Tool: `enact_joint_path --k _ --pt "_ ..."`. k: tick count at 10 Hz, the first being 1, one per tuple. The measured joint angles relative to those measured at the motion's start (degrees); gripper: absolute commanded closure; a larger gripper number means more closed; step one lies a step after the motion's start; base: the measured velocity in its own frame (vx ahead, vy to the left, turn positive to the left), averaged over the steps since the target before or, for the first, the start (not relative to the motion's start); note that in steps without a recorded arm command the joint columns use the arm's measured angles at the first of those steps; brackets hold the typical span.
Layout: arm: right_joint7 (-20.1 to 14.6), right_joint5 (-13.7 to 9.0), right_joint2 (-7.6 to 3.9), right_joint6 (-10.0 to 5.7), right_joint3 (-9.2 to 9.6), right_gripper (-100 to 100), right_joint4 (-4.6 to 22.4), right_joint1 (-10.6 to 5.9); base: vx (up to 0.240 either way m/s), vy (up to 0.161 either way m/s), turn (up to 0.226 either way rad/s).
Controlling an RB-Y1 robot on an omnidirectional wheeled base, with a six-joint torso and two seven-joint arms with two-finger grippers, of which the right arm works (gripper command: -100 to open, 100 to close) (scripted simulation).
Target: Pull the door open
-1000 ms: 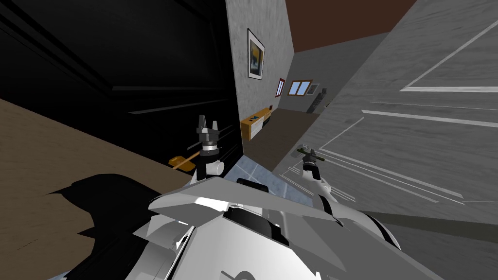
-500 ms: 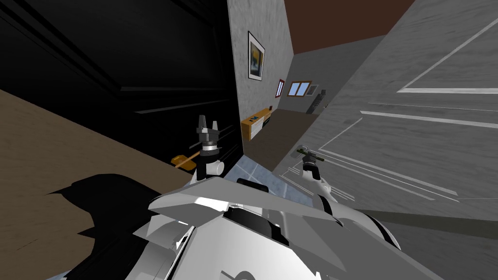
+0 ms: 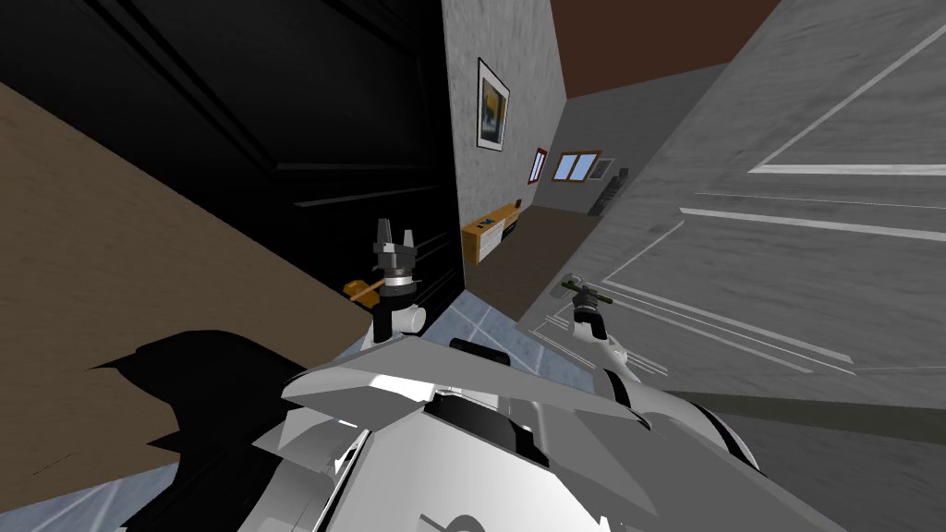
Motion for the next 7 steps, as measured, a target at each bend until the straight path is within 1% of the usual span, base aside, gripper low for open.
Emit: enact_joint_path --k 1,2,3,4,5,6,7 --pt "-0.54 0.30 0.01 -0.35 0.72 100 0.74 -0.35 -0.206 -0.068 0.108" --pt "-0.91 0.49 0.29 0.59 1.24 100 -1.54 0.86 -0.205 -0.057 0.132" --pt "-1.69 0.83 0.08 0.84 2.15 100 -1.59 0.85 -0.238 -0.096 0.109" --pt "-2.61 1.21 -0.16 0.09 3.12 100 -0.03 -0.07 -0.245 -0.097 0.096" --pt "-3.22 1.49 -0.12 -0.44 3.82 100 0.42 -0.45 -0.152 -0.064 0.051" --pt "-3.19 1.59 0.32 0.38 4.00 100 -1.61 0.60 -0.206 -0.101 0.087" --pt "-3.46 1.78 0.41 0.93 4.52 100 -2.69 0.99 -0.111 -0.050 0.055"
